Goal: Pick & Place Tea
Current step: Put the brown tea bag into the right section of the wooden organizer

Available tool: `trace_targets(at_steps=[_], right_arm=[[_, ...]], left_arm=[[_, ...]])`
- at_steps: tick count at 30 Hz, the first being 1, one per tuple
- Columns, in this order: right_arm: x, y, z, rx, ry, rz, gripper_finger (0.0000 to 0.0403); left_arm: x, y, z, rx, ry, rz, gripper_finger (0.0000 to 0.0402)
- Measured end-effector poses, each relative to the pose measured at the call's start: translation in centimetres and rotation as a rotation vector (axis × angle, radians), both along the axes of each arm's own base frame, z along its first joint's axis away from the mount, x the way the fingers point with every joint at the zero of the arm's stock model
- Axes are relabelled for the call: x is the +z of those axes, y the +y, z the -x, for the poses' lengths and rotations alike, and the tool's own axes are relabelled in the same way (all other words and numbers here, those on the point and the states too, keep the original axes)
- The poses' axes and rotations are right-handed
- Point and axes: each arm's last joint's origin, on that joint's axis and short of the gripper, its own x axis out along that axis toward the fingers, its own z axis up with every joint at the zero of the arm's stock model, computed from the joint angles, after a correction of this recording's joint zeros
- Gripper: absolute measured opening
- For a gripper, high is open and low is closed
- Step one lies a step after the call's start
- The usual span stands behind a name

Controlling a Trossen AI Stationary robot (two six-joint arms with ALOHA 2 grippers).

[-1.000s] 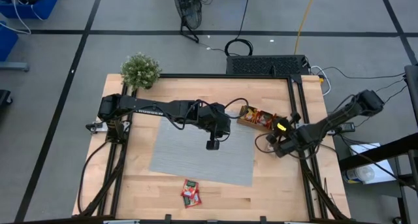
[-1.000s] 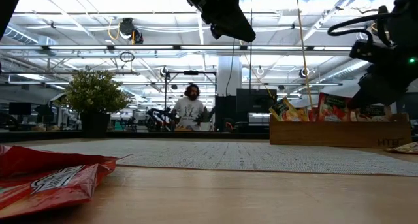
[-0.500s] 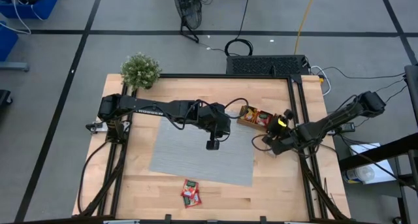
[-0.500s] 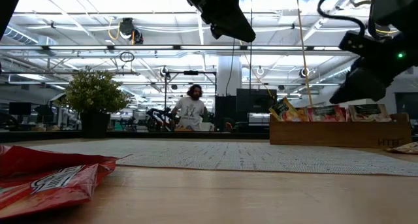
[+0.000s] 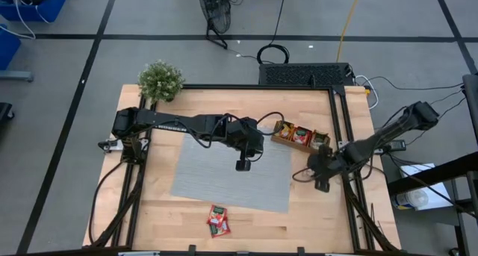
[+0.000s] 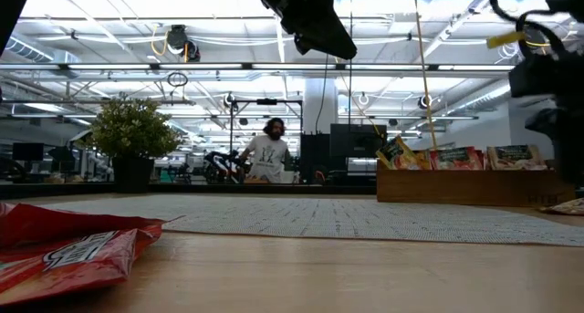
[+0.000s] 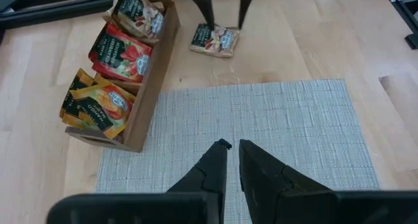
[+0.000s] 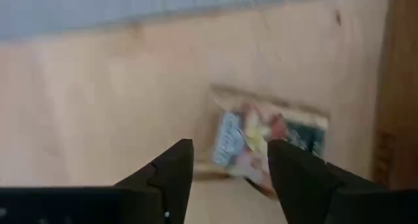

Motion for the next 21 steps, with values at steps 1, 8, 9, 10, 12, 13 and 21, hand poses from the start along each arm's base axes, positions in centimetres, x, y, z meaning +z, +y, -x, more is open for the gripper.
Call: trace_targets(at_steps=[1, 8, 9, 10, 12, 13, 21], right_arm=[[-0.3, 0.1, 0.1, 0.003, 0.033, 0.018, 0.0178], [-2.1, 0.6, -0.5, 0.010, 0.126, 0.158, 0.0168], [-2.5, 0.7, -0.6, 0.015, 0.151, 0.171, 0.0168], [-2.8, 0.8, -0.8, 0.015, 0.171, 0.182, 0.0170], [-3.5, 0.9, -1.0, 0.018, 0.221, 0.198, 0.0174], [-3.9, 0.9, -0.9, 0.022, 0.261, 0.208, 0.0175], [-5.6, 1.4, -1.2, -0.008, 0.375, 0.194, 0.0095]], left_arm=[[0.0, 0.0, 0.0, 0.000, -0.001, 0.000, 0.0049], [0.0, 0.0, 0.0, 0.000, -0.006, 0.000, 0.0049], [0.1, 0.0, -0.1, 0.002, -0.008, 0.002, 0.0049], [0.1, 0.0, -0.1, 0.003, -0.008, 0.003, 0.0049], [0.1, 0.0, -0.1, 0.004, -0.008, 0.005, 0.0049], [0.1, 0.0, -0.1, 0.004, -0.008, 0.005, 0.0049], [0.1, 0.0, -0.1, 0.002, -0.016, 0.003, 0.0049]])
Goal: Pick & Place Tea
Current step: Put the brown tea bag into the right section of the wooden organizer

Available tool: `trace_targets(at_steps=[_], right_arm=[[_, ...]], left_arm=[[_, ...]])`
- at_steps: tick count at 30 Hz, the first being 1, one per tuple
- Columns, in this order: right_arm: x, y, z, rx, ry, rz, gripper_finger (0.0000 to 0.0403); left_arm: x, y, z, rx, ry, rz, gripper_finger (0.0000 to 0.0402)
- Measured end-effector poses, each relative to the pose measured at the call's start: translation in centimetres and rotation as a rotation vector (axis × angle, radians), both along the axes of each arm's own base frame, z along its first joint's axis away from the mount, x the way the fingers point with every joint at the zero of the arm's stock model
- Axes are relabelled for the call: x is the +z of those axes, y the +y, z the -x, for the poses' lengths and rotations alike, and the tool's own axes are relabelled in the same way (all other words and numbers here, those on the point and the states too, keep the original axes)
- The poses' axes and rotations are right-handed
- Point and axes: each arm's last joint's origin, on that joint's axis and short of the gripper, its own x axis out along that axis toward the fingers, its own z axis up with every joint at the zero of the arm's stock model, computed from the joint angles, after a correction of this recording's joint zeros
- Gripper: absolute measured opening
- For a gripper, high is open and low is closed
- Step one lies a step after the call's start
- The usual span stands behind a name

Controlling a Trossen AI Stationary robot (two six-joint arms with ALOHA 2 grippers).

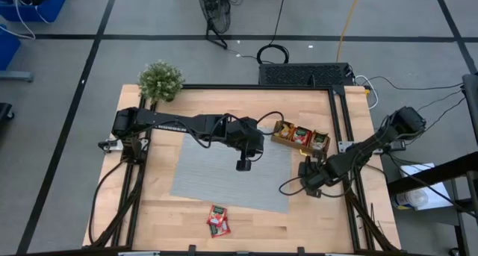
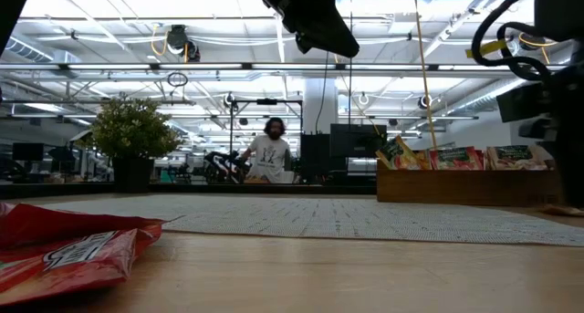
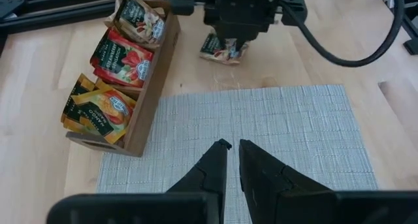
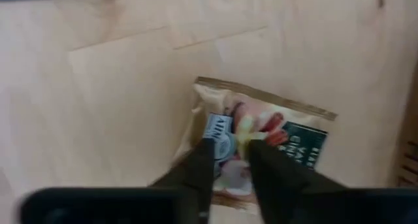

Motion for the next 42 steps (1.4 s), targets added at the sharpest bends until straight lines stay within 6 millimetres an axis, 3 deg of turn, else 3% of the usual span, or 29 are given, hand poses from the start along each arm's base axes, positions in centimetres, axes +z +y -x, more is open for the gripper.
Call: trace_targets(at_steps=[3, 9, 13, 18, 23, 28, 37, 42], right_arm=[[0.0, 0.3, 0.0, 0.022, -0.014, -0.017, 0.0022], [0.7, 1.0, -0.5, 0.070, -0.116, 0.010, 0.0001], [3.3, 1.5, -0.9, 0.125, -0.096, 0.162, 0.0000], [8.5, 2.4, -2.1, 0.154, -0.127, 0.338, 0.0000], [10.9, 2.8, -2.6, 0.166, -0.178, 0.382, 0.0000], [9.7, 2.8, -2.2, 0.148, -0.118, 0.283, 0.0031], [5.1, 1.6, -0.3, 0.119, 0.010, 0.197, 0.0200], [2.9, 0.6, 0.7, 0.067, 0.043, 0.157, 0.0225]], left_arm=[[0.0, 0.0, 0.0, 0.000, 0.000, 0.000, 0.0049], [0.0, 0.0, 0.0, 0.001, -0.003, 0.001, 0.0049], [0.0, 0.0, 0.0, 0.001, -0.003, 0.001, 0.0049], [0.0, 0.0, 0.0, 0.001, -0.003, 0.001, 0.0049], [-0.7, 0.0, 0.0, -0.001, -0.008, -0.001, 0.0049], [-2.2, 0.2, 0.2, 0.008, 0.010, -0.005, 0.0049], [-2.3, 0.3, 0.0, 0.002, -0.024, -0.016, 0.0049], [-2.1, 0.3, -0.1, 0.002, -0.043, -0.017, 0.0049]])
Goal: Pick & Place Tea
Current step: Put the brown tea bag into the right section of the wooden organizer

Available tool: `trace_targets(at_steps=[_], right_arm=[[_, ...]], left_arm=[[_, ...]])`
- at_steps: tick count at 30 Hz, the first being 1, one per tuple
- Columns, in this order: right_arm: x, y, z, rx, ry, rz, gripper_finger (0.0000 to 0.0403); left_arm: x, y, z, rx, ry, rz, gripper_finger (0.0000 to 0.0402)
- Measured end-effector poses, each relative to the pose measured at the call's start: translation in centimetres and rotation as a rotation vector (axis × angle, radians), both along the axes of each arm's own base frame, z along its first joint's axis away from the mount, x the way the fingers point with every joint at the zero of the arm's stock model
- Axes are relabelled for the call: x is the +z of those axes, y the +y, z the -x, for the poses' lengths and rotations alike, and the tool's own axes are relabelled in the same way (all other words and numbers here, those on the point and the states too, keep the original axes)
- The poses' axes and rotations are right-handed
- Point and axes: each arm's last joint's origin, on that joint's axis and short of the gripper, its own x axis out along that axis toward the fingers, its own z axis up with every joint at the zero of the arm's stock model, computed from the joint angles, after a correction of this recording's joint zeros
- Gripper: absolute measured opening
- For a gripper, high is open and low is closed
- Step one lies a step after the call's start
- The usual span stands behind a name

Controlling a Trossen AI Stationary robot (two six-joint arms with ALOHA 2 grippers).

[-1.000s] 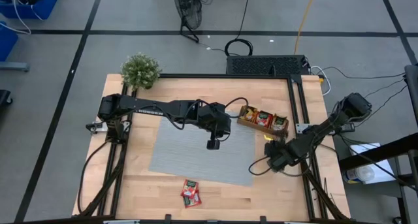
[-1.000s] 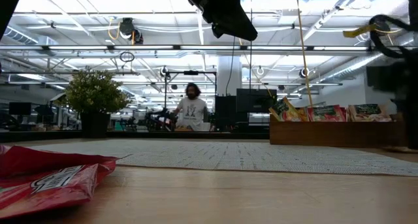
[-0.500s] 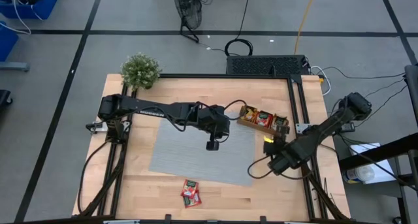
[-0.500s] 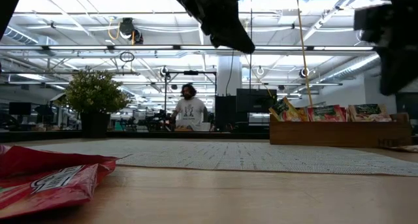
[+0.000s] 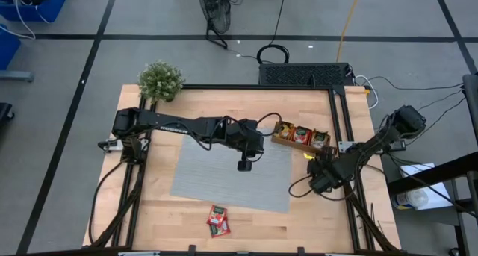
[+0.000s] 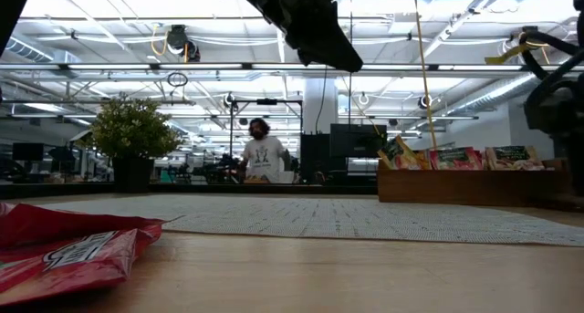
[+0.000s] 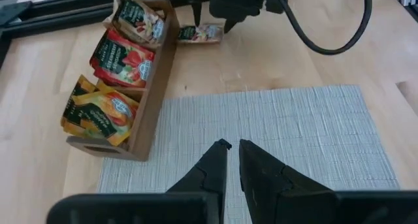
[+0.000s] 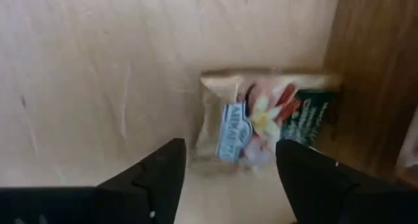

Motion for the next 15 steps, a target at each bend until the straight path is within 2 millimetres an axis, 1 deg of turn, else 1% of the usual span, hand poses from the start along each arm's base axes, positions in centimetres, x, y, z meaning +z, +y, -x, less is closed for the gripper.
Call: trace_targets(at_steps=[4, 6, 8, 11, 15], right_arm=[[-1.5, -0.9, 0.7, -0.003, 0.018, -0.055, 0.0216], [-2.0, -1.1, 0.7, -0.011, -0.010, -0.086, 0.0203], [-2.3, -1.4, 0.9, -0.032, 0.004, -0.108, 0.0185], [-2.8, -1.7, 1.1, -0.039, 0.022, -0.154, 0.0145], [-3.1, -1.8, 1.1, -0.046, 0.027, -0.191, 0.0069]], left_arm=[[0.0, 0.0, 0.0, -0.003, -0.005, -0.003, 0.0049], [0.0, 0.0, 0.0, -0.003, -0.004, -0.003, 0.0049], [0.0, 0.0, 0.0, -0.002, -0.004, -0.002, 0.0049], [0.0, 0.0, 0.0, 0.000, -0.004, 0.000, 0.0049], [0.0, 0.0, 0.0, 0.000, -0.003, 0.000, 0.0049]])
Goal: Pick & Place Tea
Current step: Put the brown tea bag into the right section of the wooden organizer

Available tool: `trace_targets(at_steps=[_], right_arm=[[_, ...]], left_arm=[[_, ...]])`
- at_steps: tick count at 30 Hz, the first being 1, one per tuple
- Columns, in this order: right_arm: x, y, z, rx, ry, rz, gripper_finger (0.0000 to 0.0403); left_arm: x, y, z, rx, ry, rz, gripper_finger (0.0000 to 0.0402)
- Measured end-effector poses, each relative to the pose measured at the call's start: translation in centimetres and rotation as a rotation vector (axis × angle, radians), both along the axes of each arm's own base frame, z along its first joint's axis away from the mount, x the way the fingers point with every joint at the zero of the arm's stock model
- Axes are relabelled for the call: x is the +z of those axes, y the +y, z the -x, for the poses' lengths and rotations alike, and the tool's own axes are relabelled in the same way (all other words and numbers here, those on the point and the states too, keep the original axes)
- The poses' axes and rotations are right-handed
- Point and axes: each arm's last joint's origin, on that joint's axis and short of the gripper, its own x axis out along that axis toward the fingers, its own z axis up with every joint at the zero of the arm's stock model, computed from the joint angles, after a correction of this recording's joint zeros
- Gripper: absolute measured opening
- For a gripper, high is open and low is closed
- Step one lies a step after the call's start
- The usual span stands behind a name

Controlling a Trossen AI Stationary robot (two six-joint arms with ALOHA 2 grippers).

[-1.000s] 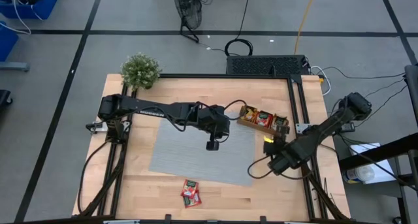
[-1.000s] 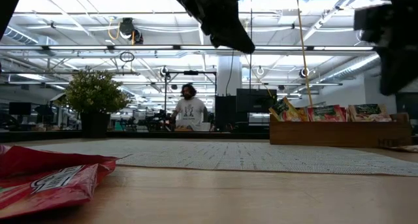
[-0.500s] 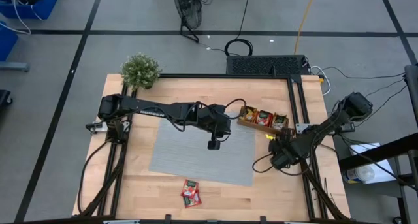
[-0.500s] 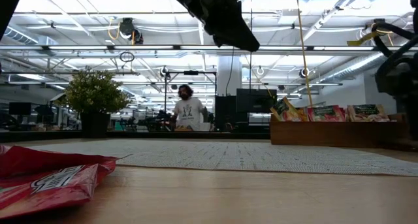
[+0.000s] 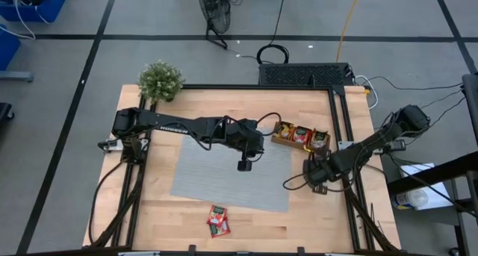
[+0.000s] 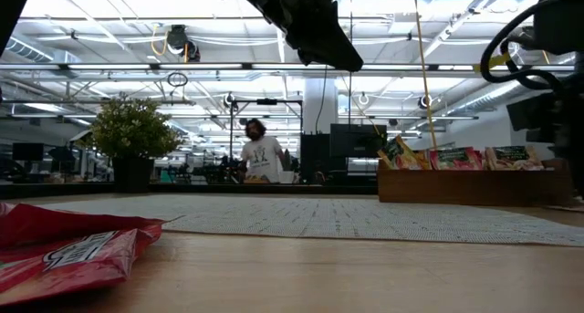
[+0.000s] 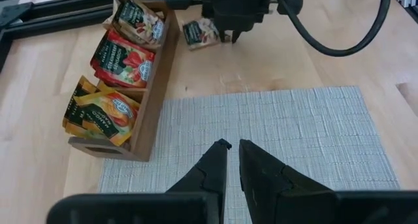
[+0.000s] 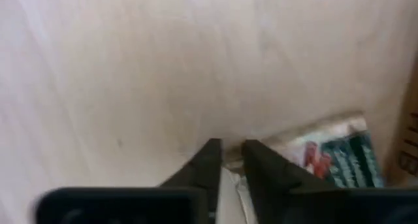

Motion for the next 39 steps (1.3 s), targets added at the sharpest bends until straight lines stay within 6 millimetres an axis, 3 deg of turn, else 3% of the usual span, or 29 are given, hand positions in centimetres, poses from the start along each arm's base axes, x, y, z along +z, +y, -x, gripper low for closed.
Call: trace_targets(at_steps=[2, 4, 7, 10, 13, 16, 20, 26, 32, 35, 39], right_arm=[[0.0, 0.0, -0.1, 0.017, 0.003, -0.020, 0.0026], [-0.1, 0.1, -0.2, 0.042, -0.002, -0.034, 0.0008], [0.7, 0.9, -1.3, 0.112, -0.065, -0.057, 0.0002], [2.8, 2.2, -3.4, 0.184, -0.193, -0.034, 0.0001], [4.7, 2.8, -4.3, 0.287, -0.224, 0.024, 0.0006], [5.8, 2.7, -3.9, 0.329, -0.160, 0.013, 0.0032], [6.5, 1.9, -2.4, 0.305, -0.029, -0.002, 0.0102], [6.0, 0.9, -0.9, 0.282, 0.008, 0.007, 0.0202], [5.9, 0.9, -1.8, 0.208, -0.092, -0.018, 0.0210], [4.7, 0.5, -1.6, 0.159, -0.105, -0.030, 0.0205], [2.5, -0.6, -0.6, -0.058, -0.053, -0.062, 0.0207]], left_arm=[[0.0, 0.0, 0.0, 0.000, 0.000, 0.000, 0.0049], [0.0, 0.0, 0.0, 0.000, 0.000, 0.000, 0.0049], [0.0, 0.0, 0.0, 0.000, 0.000, 0.001, 0.0049], [0.0, 0.0, 0.0, 0.000, 0.000, 0.001, 0.0049], [0.0, 0.0, 0.0, -0.001, 0.000, 0.000, 0.0049], [0.0, 0.0, 0.0, 0.002, 0.000, 0.003, 0.0049], [0.0, 0.0, 0.0, 0.003, 0.004, 0.004, 0.0049], [0.0, 0.0, 0.0, 0.005, 0.002, 0.007, 0.0049], [0.0, 0.0, 0.0, 0.003, 0.001, 0.005, 0.0049], [0.0, 0.0, 0.0, 0.002, 0.000, 0.004, 0.0049], [0.0, 0.0, 0.0, 0.002, 0.000, 0.003, 0.0049]])
